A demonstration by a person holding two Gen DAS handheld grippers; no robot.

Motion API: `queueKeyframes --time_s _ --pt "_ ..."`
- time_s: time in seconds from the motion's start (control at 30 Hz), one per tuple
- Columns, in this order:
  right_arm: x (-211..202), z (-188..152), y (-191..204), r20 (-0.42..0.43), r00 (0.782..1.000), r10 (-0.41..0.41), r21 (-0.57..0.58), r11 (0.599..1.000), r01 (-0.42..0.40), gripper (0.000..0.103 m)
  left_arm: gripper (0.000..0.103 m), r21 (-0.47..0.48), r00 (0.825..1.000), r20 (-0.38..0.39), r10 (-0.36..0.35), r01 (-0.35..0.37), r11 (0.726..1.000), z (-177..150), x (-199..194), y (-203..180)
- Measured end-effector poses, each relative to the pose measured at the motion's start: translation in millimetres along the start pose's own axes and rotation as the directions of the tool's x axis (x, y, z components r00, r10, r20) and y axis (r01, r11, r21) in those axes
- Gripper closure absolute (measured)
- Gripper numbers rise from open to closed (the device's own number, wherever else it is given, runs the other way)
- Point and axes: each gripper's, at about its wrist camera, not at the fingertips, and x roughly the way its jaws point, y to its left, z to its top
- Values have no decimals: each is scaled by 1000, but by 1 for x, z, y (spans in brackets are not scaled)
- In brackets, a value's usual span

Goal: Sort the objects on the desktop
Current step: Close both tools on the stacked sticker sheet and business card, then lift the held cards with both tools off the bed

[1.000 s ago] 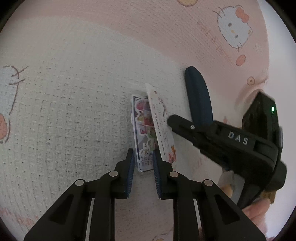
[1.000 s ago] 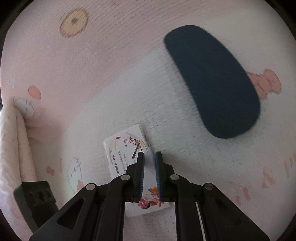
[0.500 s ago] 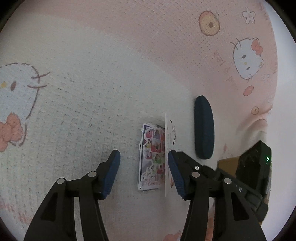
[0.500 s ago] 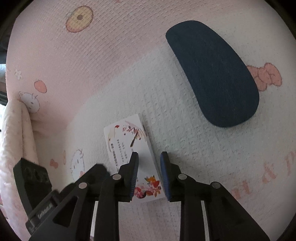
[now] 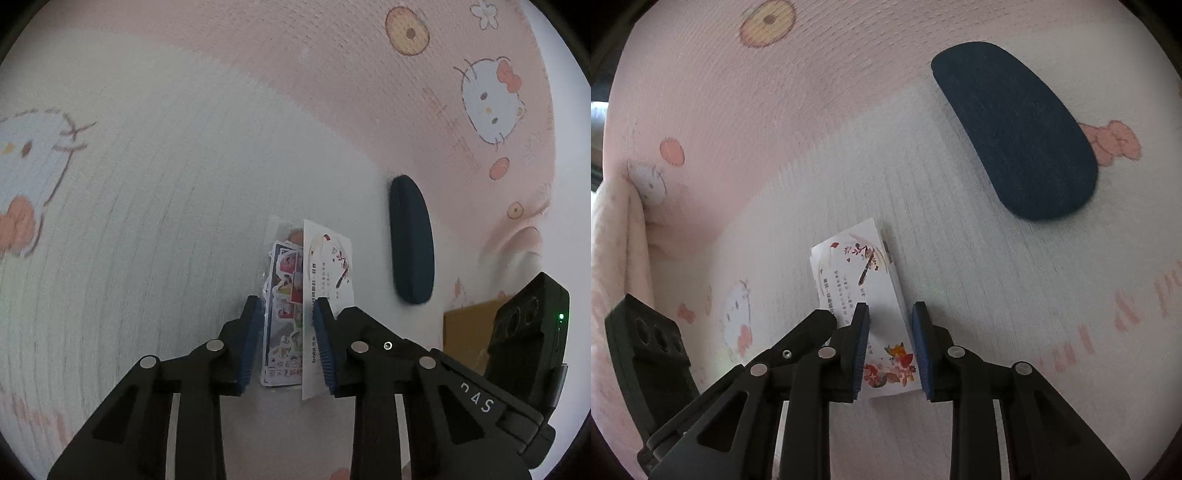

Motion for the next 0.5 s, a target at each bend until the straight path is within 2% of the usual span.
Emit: queueKeyframes --time_s 0.17,0.3,0.5 --pt "-13 -41 2 -24 999 -21 -28 999 20 81 72 24 999 -39 1 0 1000 -37 -17 3" --pt "-31 -84 1 -44 997 -56 -69 996 53 82 74 61 998 -54 12 -9 998 -79 -35 3" --pt "-50 -137 5 -73 991 -116 -123 987 106 82 74 60 996 -87 -2 7 998 -128 -56 7"
